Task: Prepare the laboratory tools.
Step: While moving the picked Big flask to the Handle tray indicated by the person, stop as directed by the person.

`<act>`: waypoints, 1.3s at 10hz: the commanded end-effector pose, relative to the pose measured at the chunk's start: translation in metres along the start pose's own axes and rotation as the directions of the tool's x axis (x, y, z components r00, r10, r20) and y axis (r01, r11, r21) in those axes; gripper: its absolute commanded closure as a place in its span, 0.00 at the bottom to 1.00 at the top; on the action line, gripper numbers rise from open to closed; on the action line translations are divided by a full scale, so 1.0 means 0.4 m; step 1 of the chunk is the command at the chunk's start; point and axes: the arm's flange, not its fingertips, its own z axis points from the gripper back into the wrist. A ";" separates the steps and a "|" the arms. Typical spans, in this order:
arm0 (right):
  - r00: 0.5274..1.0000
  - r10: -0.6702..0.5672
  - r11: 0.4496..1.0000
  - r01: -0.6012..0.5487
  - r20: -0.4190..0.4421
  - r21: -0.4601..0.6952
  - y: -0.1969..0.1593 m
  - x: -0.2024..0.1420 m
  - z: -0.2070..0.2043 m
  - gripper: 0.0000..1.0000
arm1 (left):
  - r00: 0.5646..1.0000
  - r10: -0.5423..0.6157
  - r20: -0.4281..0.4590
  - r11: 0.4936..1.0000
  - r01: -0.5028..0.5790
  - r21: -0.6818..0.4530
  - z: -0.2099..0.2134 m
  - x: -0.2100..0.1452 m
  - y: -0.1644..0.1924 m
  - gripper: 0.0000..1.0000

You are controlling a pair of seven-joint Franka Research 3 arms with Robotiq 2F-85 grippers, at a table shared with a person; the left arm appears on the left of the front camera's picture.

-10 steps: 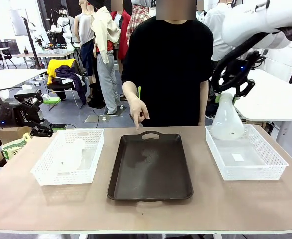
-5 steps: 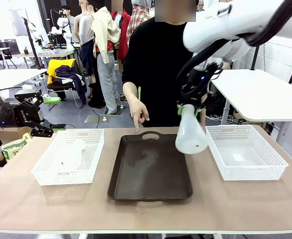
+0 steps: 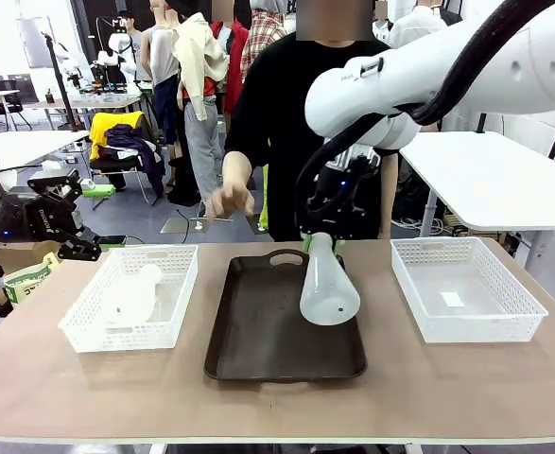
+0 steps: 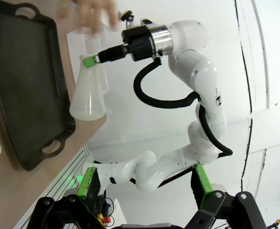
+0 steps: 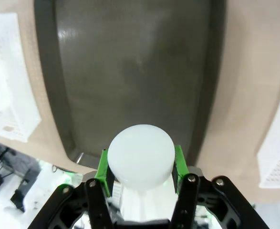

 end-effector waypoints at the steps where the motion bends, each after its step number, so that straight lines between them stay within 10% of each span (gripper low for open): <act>1: 0.999 -0.011 0.999 0.013 -0.053 0.031 0.032 0.028 -0.005 1.00 | 1.000 -0.013 0.005 1.000 0.013 -0.003 0.003 -0.001 -0.001 0.00; 13: 0.999 0.011 1.000 -0.011 -0.039 0.006 0.028 0.019 -0.030 1.00 | 1.000 -0.013 0.005 1.000 0.013 -0.003 0.003 -0.001 -0.001 0.00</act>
